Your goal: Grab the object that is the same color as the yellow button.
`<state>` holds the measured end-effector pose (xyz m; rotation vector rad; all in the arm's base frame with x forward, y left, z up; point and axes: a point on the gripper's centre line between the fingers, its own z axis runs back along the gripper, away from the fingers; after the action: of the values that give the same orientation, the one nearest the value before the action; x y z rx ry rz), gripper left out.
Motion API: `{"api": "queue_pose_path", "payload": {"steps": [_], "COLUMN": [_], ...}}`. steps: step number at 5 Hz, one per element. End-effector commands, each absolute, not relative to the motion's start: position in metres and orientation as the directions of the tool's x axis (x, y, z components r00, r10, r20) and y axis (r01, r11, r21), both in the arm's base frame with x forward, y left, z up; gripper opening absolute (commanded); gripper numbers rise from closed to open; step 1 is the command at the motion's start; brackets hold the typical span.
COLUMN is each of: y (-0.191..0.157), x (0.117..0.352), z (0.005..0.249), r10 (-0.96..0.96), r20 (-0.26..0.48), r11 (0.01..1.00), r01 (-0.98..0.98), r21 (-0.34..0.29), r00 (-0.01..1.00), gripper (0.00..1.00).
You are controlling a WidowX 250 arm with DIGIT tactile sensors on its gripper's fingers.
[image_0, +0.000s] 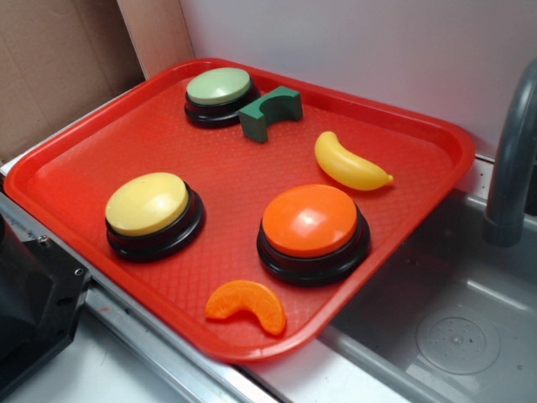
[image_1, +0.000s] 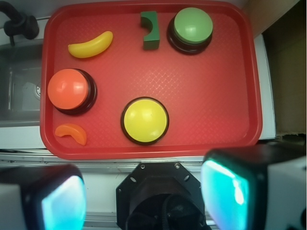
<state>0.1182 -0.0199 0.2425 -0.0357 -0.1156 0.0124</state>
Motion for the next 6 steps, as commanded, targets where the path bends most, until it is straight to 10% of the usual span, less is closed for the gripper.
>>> {"api": "queue_pose_path", "payload": {"steps": [1,4,6], "y": [-0.02,-0.04,-0.083], "x": [0.118,0.202,0.258], "z": [0.243,0.235,0.193], "r10": [0.014,-0.654,-0.933], "r20": [0.115,0.109,-0.092], "r11": [0.999,0.753,0.303], "r01": [-0.01,0.631,0.897], "r21": [-0.036,0.189,0.323], "r00": [0.993,0.748,0.348], "gripper": [1.0,1.0,1.0]}}
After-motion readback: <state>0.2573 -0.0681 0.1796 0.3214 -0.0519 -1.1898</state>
